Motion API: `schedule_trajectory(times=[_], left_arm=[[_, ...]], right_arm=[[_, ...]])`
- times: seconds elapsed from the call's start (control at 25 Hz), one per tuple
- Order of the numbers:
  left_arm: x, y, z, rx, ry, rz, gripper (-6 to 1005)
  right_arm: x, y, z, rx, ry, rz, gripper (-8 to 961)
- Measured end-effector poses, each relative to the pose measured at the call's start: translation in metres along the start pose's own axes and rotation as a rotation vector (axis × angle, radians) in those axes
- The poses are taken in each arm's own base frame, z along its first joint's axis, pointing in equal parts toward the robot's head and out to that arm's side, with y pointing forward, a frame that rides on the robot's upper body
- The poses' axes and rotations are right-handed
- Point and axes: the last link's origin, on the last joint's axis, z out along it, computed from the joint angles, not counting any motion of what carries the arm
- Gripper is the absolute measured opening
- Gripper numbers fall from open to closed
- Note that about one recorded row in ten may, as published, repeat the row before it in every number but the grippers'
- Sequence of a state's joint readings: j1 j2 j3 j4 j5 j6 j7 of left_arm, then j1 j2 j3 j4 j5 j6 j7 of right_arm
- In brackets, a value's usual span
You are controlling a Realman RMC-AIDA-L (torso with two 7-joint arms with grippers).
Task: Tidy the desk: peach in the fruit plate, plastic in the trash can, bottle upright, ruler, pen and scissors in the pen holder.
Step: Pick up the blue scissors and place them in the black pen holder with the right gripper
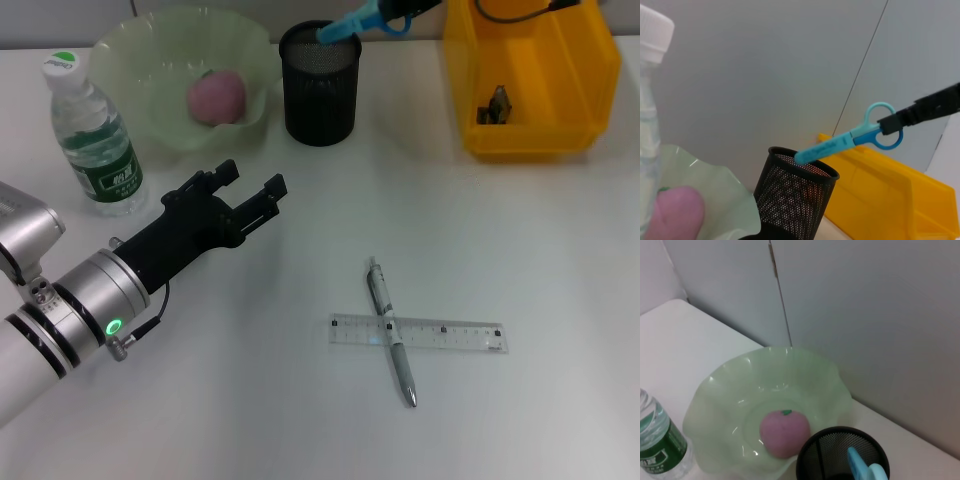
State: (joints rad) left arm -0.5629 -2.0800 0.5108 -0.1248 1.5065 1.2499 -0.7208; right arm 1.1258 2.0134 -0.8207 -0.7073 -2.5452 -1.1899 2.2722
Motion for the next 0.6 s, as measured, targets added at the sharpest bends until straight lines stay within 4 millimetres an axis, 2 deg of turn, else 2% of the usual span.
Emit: schedule_trajectory(times=[0.6], left_arm=[[-0.001,0.001,-0.001,-0.001,0.001,-0.007,800]], right_arm=[[0.006,0.004,0.022,0.037,0.029,-0.018,120]])
